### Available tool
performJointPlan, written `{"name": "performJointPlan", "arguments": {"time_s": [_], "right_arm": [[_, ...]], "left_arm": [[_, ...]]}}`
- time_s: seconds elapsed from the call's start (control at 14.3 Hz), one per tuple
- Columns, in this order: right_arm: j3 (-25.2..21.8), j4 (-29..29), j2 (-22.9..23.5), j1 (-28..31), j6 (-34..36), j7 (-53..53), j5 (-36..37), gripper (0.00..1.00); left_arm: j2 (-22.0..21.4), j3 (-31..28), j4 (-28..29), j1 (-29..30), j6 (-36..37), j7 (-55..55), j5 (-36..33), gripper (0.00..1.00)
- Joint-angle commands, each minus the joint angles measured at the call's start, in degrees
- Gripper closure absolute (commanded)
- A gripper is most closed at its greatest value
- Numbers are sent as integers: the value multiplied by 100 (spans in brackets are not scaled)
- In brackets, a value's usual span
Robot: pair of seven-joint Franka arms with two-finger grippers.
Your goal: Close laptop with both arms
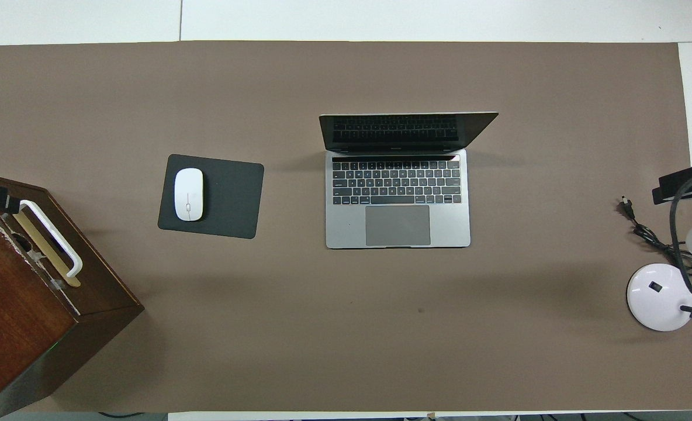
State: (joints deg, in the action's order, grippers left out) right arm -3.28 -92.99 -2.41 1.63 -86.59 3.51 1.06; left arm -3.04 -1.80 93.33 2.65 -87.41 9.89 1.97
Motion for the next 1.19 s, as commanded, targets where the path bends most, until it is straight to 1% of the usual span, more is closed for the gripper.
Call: {"name": "performJointPlan", "arguments": {"time_s": [0.0, 0.42, 1.12], "right_arm": [[38, -105, -93, 75, -95, 168, -106, 0], [38, -114, -93, 197, -95, 229, -97, 0], [38, -141, -102, 189, -103, 212, -97, 0]], "left_arm": [[-127, 48, 107, 43, -13, -57, -118, 0], [-144, 48, 133, 43, 13, -5, -127, 0], [-145, 48, 151, 17, -31, -57, -127, 0]]}}
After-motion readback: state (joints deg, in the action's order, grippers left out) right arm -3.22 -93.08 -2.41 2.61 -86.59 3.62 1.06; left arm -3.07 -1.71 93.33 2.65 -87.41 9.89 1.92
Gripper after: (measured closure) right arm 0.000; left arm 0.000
